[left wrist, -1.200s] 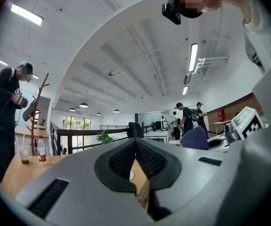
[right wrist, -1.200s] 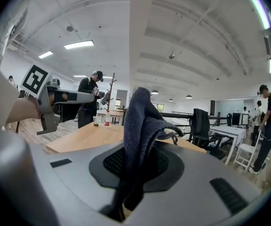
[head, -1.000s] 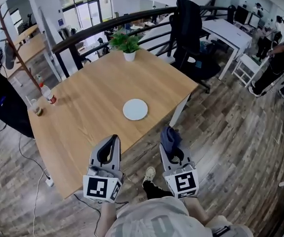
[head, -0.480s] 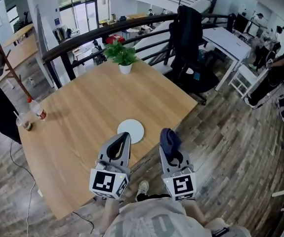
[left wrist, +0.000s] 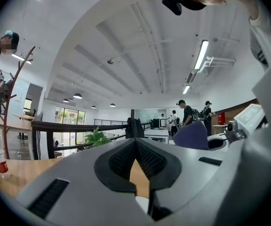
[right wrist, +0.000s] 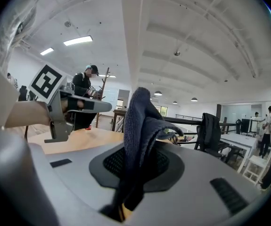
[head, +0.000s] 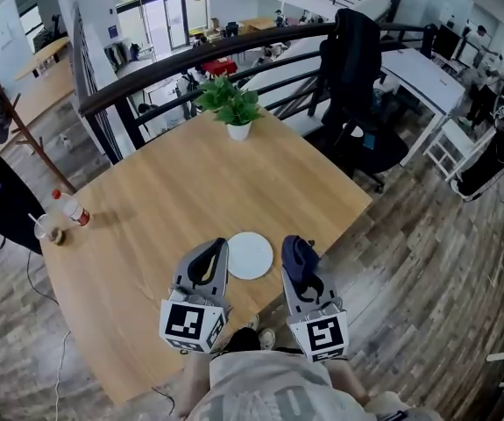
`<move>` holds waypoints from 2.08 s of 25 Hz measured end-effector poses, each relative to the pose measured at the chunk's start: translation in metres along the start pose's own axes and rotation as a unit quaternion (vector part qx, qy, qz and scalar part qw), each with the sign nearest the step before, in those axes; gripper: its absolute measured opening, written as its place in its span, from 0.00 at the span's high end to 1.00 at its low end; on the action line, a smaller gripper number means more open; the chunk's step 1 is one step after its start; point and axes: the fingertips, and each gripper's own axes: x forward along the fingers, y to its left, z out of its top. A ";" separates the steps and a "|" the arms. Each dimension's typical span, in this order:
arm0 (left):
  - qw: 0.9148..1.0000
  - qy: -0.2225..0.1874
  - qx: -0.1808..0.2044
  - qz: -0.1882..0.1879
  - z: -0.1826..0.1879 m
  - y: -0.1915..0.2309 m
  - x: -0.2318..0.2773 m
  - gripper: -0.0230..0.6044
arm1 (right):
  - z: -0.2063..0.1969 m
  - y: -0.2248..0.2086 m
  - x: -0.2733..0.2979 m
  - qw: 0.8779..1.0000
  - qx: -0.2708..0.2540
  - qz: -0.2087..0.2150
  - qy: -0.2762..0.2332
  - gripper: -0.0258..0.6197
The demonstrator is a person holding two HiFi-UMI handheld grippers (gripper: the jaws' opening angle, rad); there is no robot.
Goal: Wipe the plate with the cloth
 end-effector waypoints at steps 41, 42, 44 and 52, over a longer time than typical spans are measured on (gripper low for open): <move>0.809 0.235 -0.515 0.155 -0.271 0.034 0.000 0.66 | -0.049 -0.053 0.094 0.987 0.042 0.142 0.070 0.87; 0.805 0.236 -0.521 0.158 -0.276 0.033 0.000 0.66 | -0.050 -0.051 0.094 0.986 0.041 0.144 0.071 0.87; 0.797 0.240 -0.529 0.165 -0.283 0.031 -0.003 0.66 | -0.050 -0.048 0.094 0.985 0.038 0.152 0.072 0.87; 0.779 0.251 -0.550 0.166 -0.300 0.030 -0.004 0.66 | -0.052 -0.045 0.095 0.984 0.017 0.159 0.081 0.87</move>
